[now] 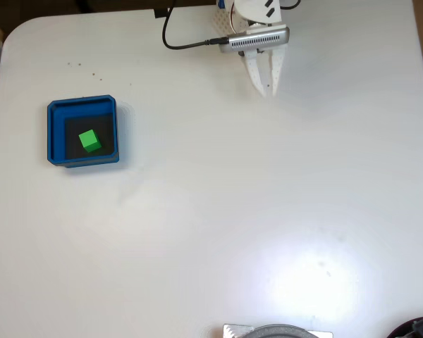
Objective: Pick up green cube and drop it in the blue box
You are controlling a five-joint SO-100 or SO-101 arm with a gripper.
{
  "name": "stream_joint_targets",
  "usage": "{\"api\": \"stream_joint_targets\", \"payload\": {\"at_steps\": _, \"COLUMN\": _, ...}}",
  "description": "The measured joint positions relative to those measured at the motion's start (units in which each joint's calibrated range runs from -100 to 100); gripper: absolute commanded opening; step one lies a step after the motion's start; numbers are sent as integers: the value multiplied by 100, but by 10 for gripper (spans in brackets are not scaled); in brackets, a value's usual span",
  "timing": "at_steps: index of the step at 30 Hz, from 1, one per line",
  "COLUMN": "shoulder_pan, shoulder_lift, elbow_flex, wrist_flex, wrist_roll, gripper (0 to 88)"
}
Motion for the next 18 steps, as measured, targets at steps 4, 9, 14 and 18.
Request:
{"api": "stream_joint_targets", "payload": {"at_steps": 4, "shoulder_pan": -43, "shoulder_lift": -376, "elbow_flex": 349, "wrist_flex": 0, "wrist_roll": 0, "gripper": 16}}
{"api": "stream_joint_targets", "payload": {"at_steps": 9, "shoulder_pan": -43, "shoulder_lift": -677, "elbow_flex": 698, "wrist_flex": 0, "wrist_roll": 0, "gripper": 16}}
{"api": "stream_joint_targets", "payload": {"at_steps": 14, "shoulder_pan": -43, "shoulder_lift": -1011, "elbow_flex": 1011, "wrist_flex": 0, "wrist_roll": 0, "gripper": 16}}
{"api": "stream_joint_targets", "payload": {"at_steps": 18, "shoulder_pan": -149, "shoulder_lift": -1353, "elbow_flex": 1280, "wrist_flex": 0, "wrist_roll": 0, "gripper": 16}}
